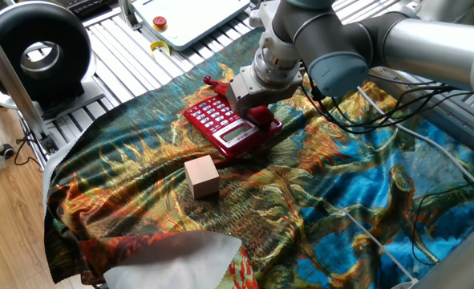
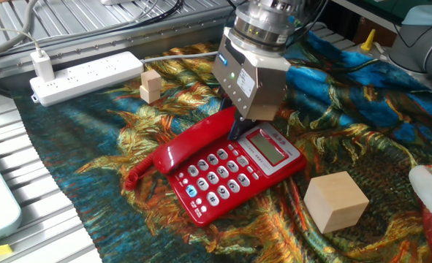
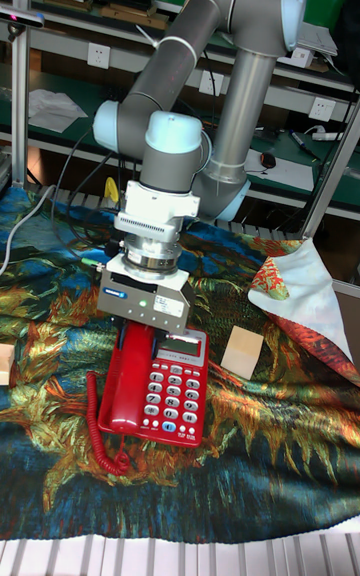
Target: Place the handset of the telephone on the corresponding phone cradle
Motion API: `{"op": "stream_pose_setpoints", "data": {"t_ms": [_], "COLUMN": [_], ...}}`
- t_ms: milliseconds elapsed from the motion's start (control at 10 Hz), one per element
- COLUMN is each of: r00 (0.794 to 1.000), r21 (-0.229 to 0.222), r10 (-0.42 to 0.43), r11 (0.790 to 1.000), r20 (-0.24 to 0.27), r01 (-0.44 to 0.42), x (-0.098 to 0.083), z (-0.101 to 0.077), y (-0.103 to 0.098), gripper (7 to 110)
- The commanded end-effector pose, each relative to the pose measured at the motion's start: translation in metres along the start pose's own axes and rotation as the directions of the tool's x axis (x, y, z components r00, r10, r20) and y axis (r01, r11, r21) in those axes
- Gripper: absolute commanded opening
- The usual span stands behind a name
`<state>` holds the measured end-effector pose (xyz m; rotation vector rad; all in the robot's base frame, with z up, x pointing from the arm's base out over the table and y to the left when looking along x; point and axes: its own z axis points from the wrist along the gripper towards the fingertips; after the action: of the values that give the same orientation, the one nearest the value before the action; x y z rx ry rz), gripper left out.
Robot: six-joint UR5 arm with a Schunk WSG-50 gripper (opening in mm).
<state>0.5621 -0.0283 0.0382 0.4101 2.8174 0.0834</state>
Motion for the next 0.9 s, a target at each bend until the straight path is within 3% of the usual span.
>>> {"op": "stream_pose_setpoints", "data": {"t_ms": [0, 400, 800], "r00": [1.0, 1.0, 1.0], "r21": [-0.023, -0.008, 0.034], "r10": [-0.01, -0.023, -0.024], "r11": [1.0, 1.0, 0.999], "r20": [0.014, 0.021, -0.009], "r01": [0.01, 0.023, 0.024], "x": [-0.003, -0.003, 0.002], "z": [0.001, 0.003, 0.001], "y": [0.0, -0.01, -0.013], "gripper": [44, 44, 44]}}
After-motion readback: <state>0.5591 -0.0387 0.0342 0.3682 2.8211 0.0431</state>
